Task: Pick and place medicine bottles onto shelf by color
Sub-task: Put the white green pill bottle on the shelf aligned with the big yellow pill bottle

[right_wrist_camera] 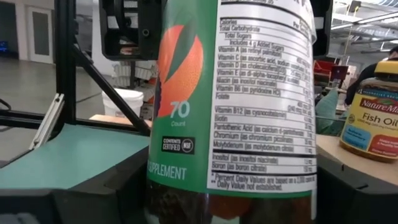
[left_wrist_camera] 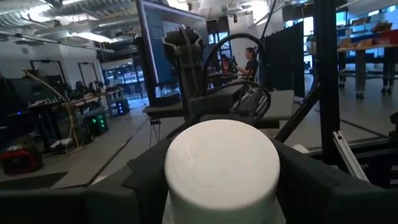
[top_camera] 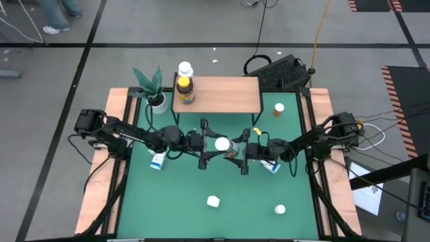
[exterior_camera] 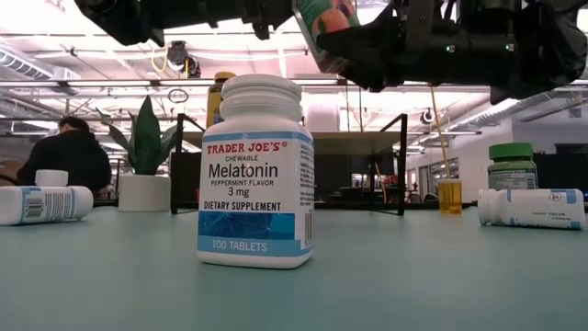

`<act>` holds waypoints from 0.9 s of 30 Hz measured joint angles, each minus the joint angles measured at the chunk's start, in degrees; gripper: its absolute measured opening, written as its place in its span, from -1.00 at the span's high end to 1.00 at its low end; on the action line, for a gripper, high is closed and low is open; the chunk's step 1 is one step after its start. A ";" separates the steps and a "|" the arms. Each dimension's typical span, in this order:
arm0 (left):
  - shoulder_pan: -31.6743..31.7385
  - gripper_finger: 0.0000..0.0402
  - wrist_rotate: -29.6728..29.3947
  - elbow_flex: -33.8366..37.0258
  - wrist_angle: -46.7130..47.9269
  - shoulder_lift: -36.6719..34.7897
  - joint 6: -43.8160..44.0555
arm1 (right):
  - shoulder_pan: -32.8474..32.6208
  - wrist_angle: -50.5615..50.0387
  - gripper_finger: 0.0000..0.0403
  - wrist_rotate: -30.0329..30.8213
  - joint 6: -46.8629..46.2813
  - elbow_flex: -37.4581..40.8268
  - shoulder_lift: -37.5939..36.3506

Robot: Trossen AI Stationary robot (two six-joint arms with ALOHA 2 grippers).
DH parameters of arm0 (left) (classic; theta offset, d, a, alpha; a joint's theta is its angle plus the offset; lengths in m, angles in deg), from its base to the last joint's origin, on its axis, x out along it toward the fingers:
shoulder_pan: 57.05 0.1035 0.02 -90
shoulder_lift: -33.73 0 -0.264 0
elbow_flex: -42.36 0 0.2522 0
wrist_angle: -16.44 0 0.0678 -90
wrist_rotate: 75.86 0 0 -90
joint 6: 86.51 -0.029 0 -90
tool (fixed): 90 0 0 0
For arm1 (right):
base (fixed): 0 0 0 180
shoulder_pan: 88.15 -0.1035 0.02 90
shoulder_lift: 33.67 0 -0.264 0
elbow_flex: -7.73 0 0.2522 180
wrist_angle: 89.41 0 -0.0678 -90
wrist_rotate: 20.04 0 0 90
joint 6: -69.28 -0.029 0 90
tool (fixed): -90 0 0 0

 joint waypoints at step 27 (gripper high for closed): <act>13.64 -0.19 -20.58 -0.02 56.81 -28.90 4.16 | -0.20 -3.53 -0.96 21.05 -0.86 2.40 -2.05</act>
